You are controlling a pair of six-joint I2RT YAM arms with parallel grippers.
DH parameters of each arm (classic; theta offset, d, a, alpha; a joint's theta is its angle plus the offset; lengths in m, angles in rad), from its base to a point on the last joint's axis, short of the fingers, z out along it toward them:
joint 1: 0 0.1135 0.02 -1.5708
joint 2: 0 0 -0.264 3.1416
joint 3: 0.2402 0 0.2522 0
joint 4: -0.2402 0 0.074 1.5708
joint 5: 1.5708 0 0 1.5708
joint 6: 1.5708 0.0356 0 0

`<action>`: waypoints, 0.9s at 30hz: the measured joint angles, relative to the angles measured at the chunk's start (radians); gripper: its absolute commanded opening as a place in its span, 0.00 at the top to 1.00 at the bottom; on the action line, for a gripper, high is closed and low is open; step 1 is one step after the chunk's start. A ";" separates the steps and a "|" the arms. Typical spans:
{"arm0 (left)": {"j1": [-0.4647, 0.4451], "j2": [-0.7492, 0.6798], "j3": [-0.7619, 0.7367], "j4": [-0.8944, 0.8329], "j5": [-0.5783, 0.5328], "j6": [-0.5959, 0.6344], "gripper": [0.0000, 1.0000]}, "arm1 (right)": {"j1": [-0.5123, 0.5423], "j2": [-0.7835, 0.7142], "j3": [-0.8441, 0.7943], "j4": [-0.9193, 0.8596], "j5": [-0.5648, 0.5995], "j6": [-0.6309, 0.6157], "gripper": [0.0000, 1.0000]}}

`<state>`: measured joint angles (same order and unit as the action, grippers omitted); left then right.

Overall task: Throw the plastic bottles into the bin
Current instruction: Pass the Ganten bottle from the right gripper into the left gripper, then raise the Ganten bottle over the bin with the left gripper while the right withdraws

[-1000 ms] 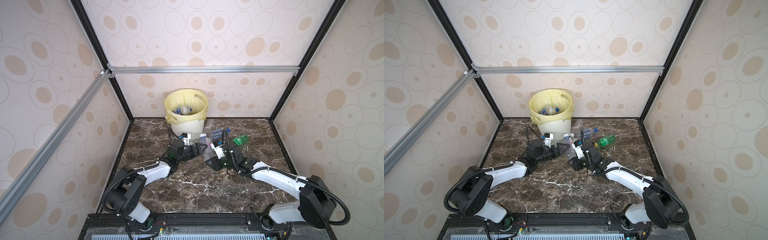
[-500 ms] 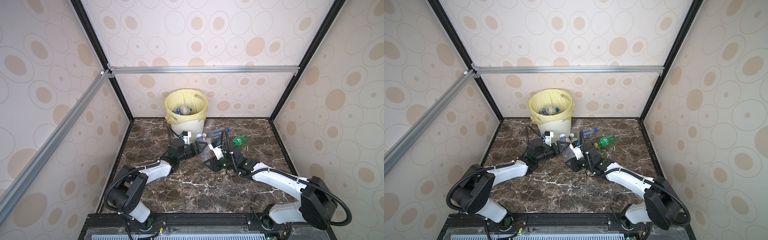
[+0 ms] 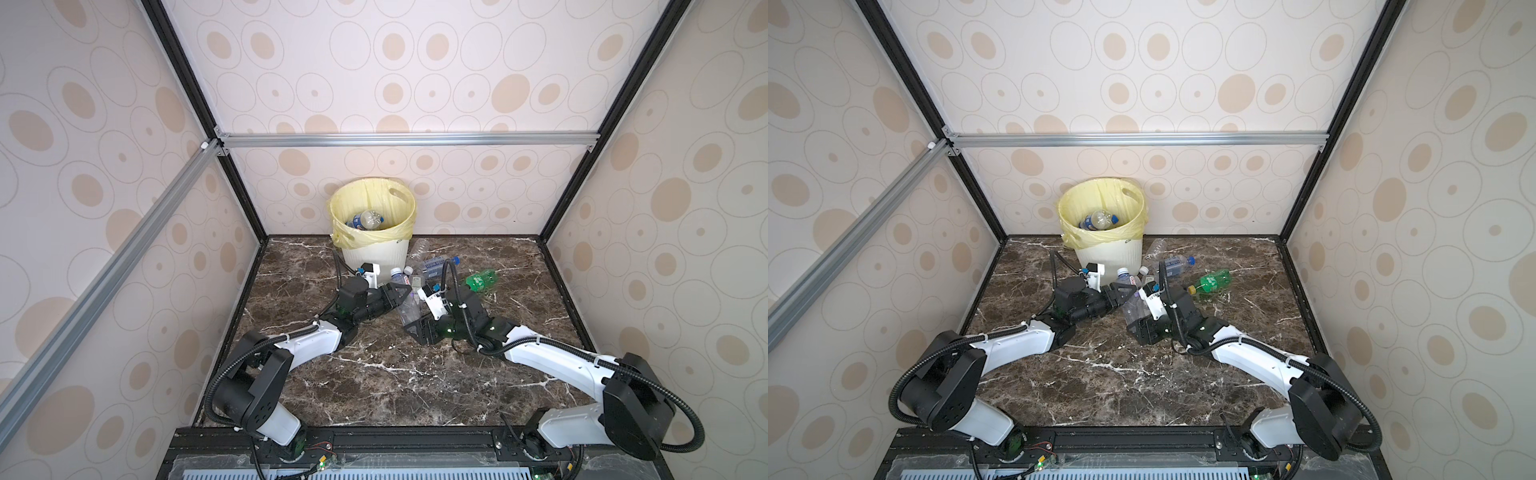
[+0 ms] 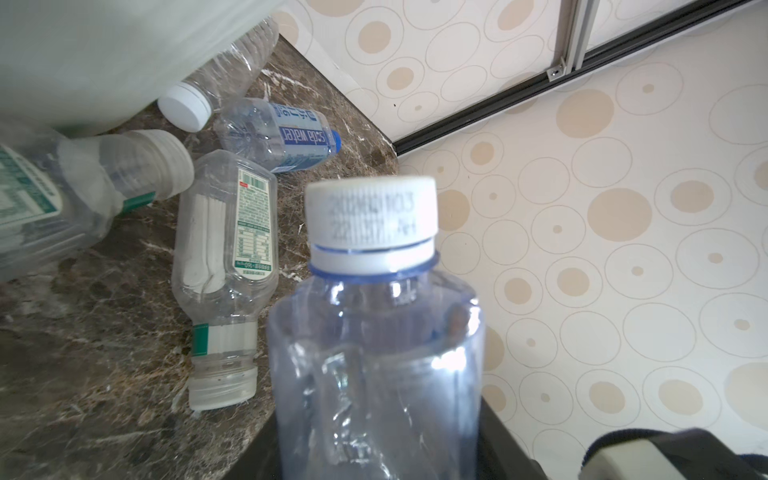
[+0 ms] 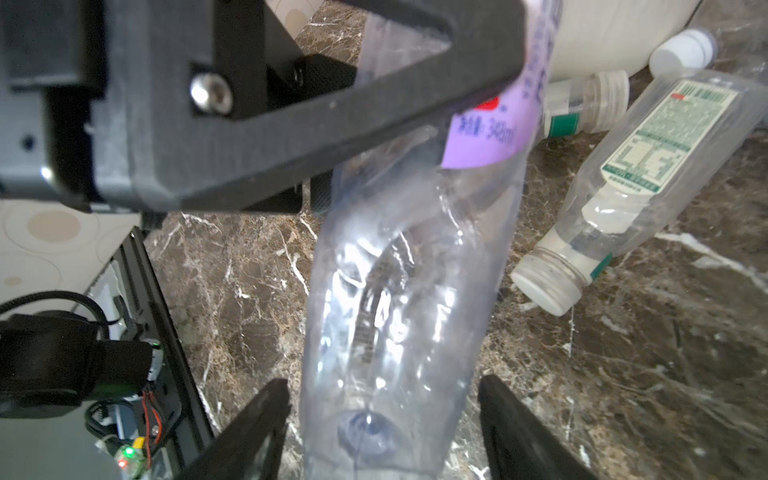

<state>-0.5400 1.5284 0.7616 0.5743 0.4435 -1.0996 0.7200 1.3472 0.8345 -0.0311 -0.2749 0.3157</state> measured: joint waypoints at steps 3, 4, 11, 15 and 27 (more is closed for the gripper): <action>0.013 -0.043 0.000 -0.047 -0.022 0.009 0.47 | 0.000 -0.030 0.000 -0.012 0.023 -0.009 0.12; 0.018 -0.060 0.000 -0.066 -0.030 0.016 0.47 | 0.000 -0.044 0.000 -0.014 0.033 -0.010 0.09; 0.074 -0.185 0.021 -0.209 -0.097 0.062 0.46 | 0.001 -0.111 0.013 -0.032 0.135 -0.014 0.00; 0.111 -0.230 0.071 -0.293 -0.120 0.100 0.46 | 0.001 -0.113 0.042 -0.042 0.204 -0.014 0.00; 0.182 -0.255 0.430 -0.523 -0.201 0.286 0.46 | 0.001 -0.087 0.214 -0.047 0.336 -0.027 0.00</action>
<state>-0.3584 1.2732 1.1912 0.0509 0.2424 -0.8131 0.7208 1.2606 1.0485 -0.0780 0.0608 0.2890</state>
